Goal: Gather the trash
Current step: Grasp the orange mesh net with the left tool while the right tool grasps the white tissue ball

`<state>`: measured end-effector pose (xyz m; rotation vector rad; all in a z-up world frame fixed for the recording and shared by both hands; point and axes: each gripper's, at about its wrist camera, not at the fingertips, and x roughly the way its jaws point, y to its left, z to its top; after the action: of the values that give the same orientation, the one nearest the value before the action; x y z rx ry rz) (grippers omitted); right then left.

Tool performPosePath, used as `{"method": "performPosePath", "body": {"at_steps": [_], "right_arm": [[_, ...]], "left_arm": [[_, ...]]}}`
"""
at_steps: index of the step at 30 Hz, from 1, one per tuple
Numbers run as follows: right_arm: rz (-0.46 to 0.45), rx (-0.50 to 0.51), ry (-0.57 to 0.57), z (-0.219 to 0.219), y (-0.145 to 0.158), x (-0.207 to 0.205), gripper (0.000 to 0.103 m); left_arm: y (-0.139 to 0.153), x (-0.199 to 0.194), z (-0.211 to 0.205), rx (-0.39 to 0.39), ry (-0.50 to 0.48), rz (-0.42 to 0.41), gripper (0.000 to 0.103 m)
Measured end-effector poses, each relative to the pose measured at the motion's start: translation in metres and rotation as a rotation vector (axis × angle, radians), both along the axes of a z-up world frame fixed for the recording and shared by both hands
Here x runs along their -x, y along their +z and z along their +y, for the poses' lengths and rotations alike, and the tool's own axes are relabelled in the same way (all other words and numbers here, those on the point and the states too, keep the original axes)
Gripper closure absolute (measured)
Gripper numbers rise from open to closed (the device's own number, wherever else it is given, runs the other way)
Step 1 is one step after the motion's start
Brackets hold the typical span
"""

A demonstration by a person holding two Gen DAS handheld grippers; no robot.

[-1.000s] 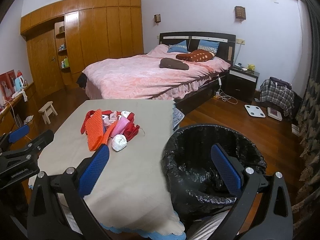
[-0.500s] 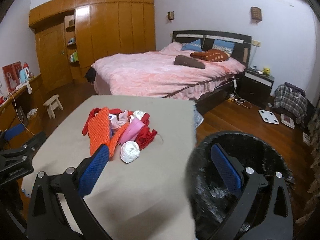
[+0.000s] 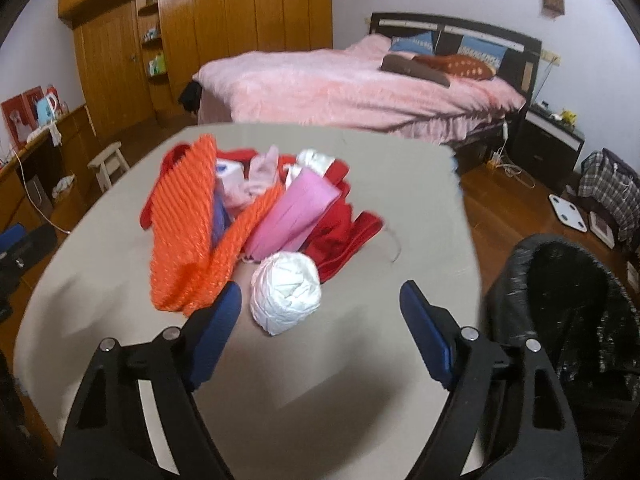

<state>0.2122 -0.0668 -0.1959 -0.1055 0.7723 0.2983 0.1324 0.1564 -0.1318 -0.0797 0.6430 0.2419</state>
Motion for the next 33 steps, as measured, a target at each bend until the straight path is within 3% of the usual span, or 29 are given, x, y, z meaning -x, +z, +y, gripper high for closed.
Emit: {"method": "performPosePath", "body": {"at_steps": [4,12,25,31,33], "right_arm": [[0.051,0.017,0.021,0.011,-0.016,-0.016,0.035],[0.151,-0.056,0.125,0.025,-0.035,-0.025,0.073],[0.075,-0.043,0.108,-0.005,-0.01,-0.013,0.076],[0.095,-0.05,0.093,-0.014,-0.015,-0.012,0.076],[0.097,-0.053,0.093,-0.015,-0.015,-0.012,0.076]], "left_arm": [[-0.009,-0.009,0.006,0.004,0.001,0.022,0.016],[-0.023,-0.028,-0.001,0.022,-0.034,0.05,0.021],[-0.048,-0.071,-0.024,0.111,-0.11,0.079,0.024],[-0.067,-0.092,-0.03,0.206,-0.192,0.129,0.056],[-0.067,-0.094,-0.034,0.203,-0.204,0.122,0.07]]}}
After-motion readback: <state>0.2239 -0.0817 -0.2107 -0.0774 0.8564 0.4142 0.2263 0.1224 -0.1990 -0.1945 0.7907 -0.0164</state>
